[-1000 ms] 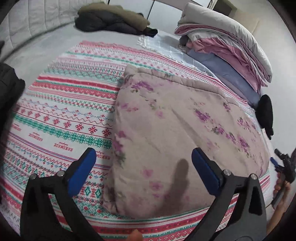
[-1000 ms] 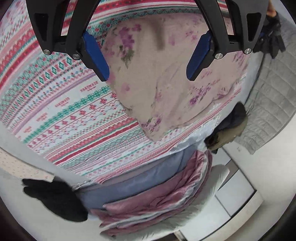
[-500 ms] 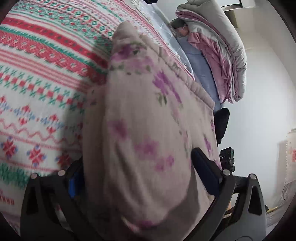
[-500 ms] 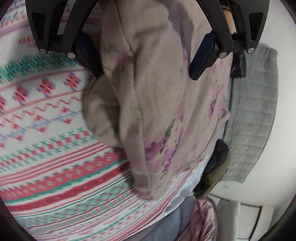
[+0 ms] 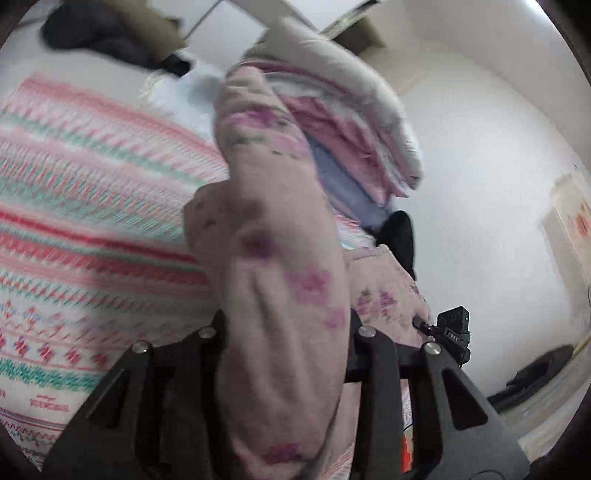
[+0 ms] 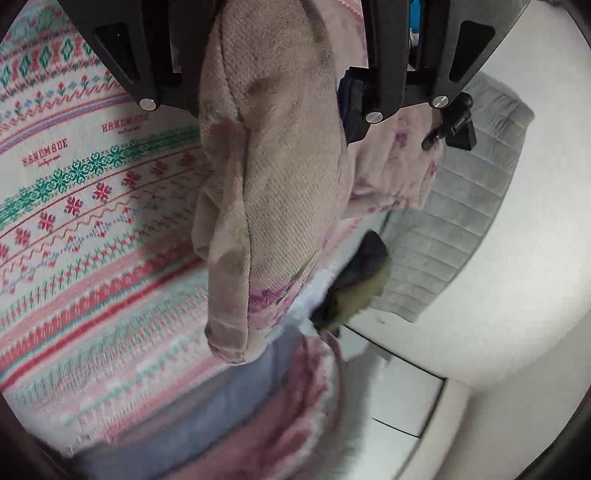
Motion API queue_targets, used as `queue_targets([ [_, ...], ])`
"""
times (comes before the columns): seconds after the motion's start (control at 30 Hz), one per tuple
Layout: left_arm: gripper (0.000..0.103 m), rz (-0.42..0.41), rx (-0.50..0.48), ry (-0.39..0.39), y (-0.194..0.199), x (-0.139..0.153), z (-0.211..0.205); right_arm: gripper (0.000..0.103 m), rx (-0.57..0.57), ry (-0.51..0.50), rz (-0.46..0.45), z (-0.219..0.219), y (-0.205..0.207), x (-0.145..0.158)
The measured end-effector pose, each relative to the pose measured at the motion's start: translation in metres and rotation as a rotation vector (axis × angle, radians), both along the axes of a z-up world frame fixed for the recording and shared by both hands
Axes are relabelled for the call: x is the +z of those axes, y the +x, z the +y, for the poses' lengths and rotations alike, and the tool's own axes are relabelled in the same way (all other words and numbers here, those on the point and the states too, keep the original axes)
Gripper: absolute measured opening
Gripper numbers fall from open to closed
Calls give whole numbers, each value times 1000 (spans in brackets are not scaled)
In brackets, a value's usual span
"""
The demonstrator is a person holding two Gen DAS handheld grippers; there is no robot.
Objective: Fold large clothes
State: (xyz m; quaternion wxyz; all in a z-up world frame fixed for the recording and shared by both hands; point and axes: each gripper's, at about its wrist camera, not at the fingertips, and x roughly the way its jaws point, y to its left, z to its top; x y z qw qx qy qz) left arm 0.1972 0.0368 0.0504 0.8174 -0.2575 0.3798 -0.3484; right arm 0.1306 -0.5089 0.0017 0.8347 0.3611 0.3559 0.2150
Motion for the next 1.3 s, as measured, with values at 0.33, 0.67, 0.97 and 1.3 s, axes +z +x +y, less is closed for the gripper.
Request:
queue_targets([
  [0.33,33,-124,-261,-8,-2,57,-167,35,-243,-203,-213,-72,-115,118],
  [0.67,69,63,-102,368,52,-104,-250,57,-623,-408,322,-222,-157,-24],
  [0.97,77,-11,-55,505,17,-36,-231,67,-675,-456,210,-205,-187,9],
  [1.3,102,-187,14,625,-103,7,-244,85,-660,-779,100,-69,-253,74],
])
